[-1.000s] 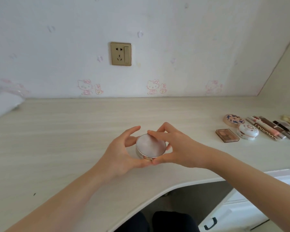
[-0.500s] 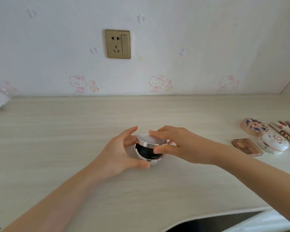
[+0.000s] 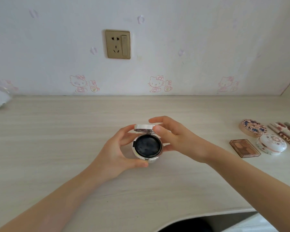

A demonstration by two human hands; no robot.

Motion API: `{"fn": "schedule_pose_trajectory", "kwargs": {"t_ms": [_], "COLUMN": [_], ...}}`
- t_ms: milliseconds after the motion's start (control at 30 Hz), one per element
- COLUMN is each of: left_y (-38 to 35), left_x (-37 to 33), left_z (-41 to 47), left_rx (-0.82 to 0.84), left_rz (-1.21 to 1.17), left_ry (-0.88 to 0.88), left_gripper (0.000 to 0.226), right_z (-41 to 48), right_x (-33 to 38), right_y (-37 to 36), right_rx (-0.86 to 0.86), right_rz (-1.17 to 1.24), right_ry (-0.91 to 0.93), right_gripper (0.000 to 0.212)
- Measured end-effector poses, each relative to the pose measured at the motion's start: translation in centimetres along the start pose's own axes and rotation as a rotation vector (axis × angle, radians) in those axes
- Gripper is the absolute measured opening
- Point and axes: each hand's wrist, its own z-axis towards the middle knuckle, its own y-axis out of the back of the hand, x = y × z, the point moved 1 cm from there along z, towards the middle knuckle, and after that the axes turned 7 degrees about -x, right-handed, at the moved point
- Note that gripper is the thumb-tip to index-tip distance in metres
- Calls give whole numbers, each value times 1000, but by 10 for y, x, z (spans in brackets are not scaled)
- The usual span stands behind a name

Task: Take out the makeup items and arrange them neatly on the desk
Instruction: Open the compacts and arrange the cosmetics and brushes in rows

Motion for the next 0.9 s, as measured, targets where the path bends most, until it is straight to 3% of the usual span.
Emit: {"fn": "schedule_pose_trajectory", "kwargs": {"t_ms": [167, 533, 733, 900], "left_y": [0, -6, -4, -2], "left_x": [-3, 8, 6, 6], "left_z": [-1, -3, -2, -1], "left_rx": [15, 82, 98, 23], "left_rz": [5, 262, 267, 231], "left_ry": [10, 18, -10, -20], "left_gripper": [112, 121, 121, 105], "right_z": [2, 5, 5, 5], "right_x": [-6, -27, -34, -36], "right_y": [-4, -15, -13, -13], "right_rx": [-27, -65, -68, -92], "right_rz": [78, -188, -185, -198], "right_ry": [33, 165, 170, 156], "right_gripper": [41, 31, 30, 31]}}
